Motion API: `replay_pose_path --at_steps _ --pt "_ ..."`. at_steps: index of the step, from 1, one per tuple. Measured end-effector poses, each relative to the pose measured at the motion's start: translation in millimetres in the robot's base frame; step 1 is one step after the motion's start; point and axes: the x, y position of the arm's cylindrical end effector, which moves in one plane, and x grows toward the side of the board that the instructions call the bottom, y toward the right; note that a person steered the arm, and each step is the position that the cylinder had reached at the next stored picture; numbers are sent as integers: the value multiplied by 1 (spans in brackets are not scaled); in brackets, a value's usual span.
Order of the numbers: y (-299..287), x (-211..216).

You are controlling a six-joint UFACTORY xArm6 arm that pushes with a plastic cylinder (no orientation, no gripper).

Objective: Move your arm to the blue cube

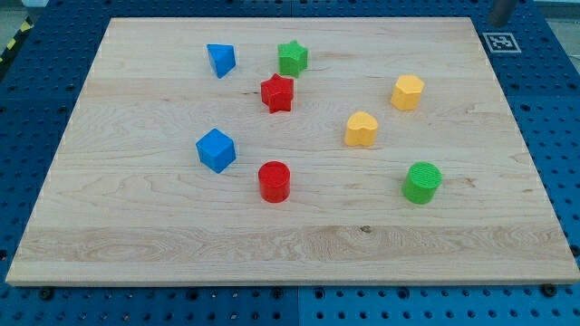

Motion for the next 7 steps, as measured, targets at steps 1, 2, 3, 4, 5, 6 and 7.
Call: replay_pose_path --at_steps 1,2,3,4,5,6,7 --pt "0 0" --pt "0 3" --pt "-44 19" --pt "-90 25" --pt "-140 25" --pt "-194 27" --pt "-250 29"
